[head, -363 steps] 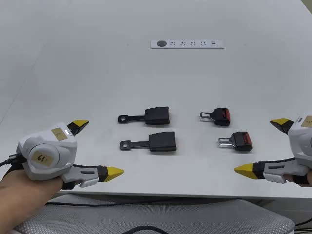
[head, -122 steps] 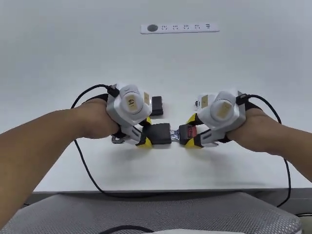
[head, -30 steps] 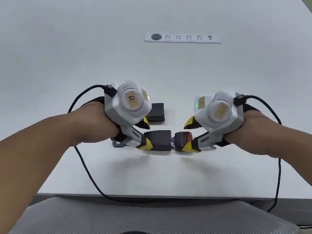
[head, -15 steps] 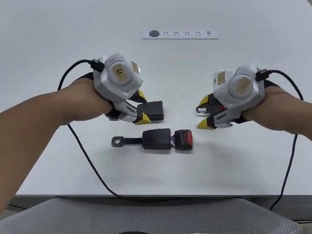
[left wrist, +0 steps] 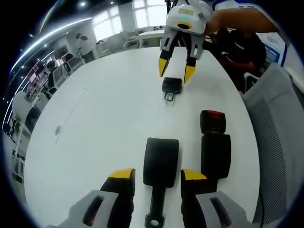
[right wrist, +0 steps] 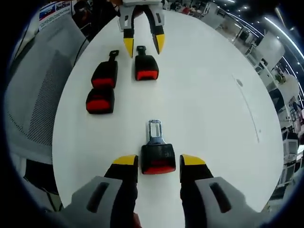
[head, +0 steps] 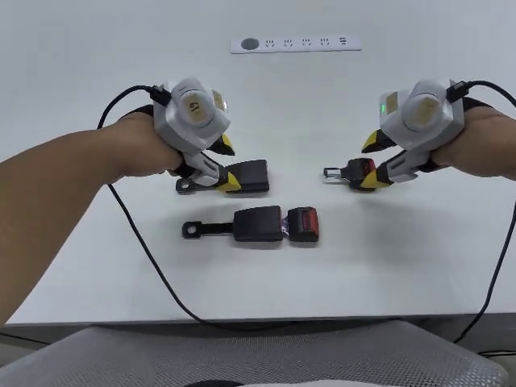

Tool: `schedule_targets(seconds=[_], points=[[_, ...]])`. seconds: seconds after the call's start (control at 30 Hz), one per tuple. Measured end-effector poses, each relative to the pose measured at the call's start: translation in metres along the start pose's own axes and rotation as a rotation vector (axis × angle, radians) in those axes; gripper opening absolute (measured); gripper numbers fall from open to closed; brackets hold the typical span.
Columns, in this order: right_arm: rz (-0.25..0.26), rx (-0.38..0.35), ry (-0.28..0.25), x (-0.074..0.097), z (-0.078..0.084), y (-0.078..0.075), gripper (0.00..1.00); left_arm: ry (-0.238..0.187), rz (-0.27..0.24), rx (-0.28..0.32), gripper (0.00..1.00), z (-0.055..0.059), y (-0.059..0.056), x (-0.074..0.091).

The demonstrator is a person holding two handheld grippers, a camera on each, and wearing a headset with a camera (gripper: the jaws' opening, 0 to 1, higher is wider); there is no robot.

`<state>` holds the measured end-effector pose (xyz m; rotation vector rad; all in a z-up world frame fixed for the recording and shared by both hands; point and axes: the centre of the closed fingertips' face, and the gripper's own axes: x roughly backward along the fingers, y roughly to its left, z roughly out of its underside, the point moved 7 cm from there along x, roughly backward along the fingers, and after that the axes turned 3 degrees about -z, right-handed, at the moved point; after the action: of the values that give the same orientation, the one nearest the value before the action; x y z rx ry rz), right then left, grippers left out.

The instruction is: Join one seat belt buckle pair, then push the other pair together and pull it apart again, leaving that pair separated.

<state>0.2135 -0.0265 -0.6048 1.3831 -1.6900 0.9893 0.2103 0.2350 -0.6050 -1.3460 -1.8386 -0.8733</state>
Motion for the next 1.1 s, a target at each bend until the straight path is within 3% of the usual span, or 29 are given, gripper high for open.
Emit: schedule_targets(seconds=[0.13,0.3,0.37,0.53,0.6,0.63,0.7,1.1], points=[[-0.042,-0.007,0.016,-0.008,0.004,0.003,0.35,0.020,0.020,0.003,0.37,0.003,0.000,-0.004],[-0.054,-0.025,0.011,-0.016,0.010,-0.002,0.34,0.042,0.043,-0.024,0.34,0.006,-0.002,-0.009],[-0.068,-0.030,0.007,-0.019,0.011,-0.003,0.33,0.042,0.052,-0.009,0.33,0.009,0.000,-0.013],[-0.084,-0.003,0.005,-0.020,0.012,-0.003,0.33,0.054,0.051,-0.015,0.32,0.008,0.001,-0.022],[-0.089,0.026,0.003,-0.021,0.013,-0.002,0.33,0.074,0.049,-0.046,0.32,0.008,-0.001,-0.021],[-0.090,0.028,0.004,-0.020,0.012,-0.002,0.33,0.090,0.047,-0.092,0.32,0.011,0.001,-0.023],[-0.096,0.028,-0.005,-0.021,0.013,-0.005,0.33,0.081,0.059,-0.051,0.32,0.012,0.004,-0.025],[-0.094,0.010,-0.048,-0.021,0.016,-0.005,0.33,0.085,0.083,-0.049,0.31,0.008,0.000,-0.025]])
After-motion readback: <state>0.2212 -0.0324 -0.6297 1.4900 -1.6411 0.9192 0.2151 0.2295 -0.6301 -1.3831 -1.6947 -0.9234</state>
